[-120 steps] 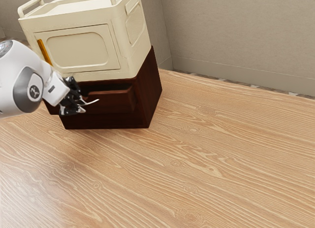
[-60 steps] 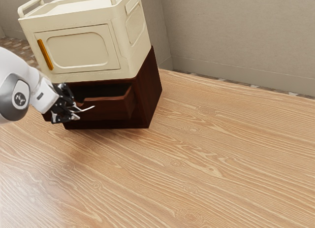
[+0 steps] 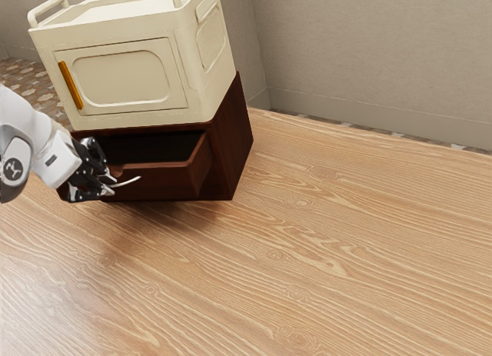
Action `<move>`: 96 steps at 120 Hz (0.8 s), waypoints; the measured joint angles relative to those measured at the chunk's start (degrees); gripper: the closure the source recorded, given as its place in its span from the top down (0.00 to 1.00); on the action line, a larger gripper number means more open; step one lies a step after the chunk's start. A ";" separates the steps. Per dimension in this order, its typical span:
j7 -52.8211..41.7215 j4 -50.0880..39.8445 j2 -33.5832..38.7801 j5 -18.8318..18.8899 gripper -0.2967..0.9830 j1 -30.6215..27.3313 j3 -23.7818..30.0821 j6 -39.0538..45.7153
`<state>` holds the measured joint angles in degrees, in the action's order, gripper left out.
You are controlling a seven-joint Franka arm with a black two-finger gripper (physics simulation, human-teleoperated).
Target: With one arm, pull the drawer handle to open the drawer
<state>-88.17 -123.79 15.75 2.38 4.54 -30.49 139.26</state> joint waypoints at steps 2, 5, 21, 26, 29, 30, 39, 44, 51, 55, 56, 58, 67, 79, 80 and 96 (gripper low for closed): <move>0.12 -0.02 0.00 0.05 0.28 0.02 0.17 -0.02; 0.30 -0.06 0.02 0.12 0.28 0.04 0.44 -0.04; 1.17 -1.60 1.39 0.32 0.28 0.03 0.99 -0.09; 1.43 -2.13 1.94 0.35 0.28 0.01 1.02 -0.07; 1.58 -2.34 2.12 0.36 0.27 0.01 1.03 -0.09; 1.62 -2.40 2.16 0.37 0.27 0.01 1.03 -0.10; 2.06 -2.78 2.42 0.39 0.26 0.00 1.04 -0.14; 2.29 -2.94 2.60 0.41 0.26 0.00 1.05 -0.14; 2.62 -3.51 3.30 0.42 0.25 -0.05 1.10 -0.14; 2.81 -3.89 3.75 0.43 0.24 -0.09 1.11 -0.16; 2.85 -4.00 3.88 0.43 0.24 -0.10 1.11 -0.16; 2.94 -4.21 4.11 0.43 0.24 -0.12 1.12 -0.17; 3.33 -5.12 5.19 0.45 0.23 -0.22 1.16 -0.19; 3.86 -6.19 6.39 0.65 0.23 -0.57 1.55 -0.34; 3.90 -6.27 6.46 0.66 0.23 -0.79 1.74 -0.35; 4.51 -7.95 7.94 0.81 0.22 -6.79 7.13 -0.80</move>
<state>-83.65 -131.74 23.68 3.19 -2.24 -23.35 138.46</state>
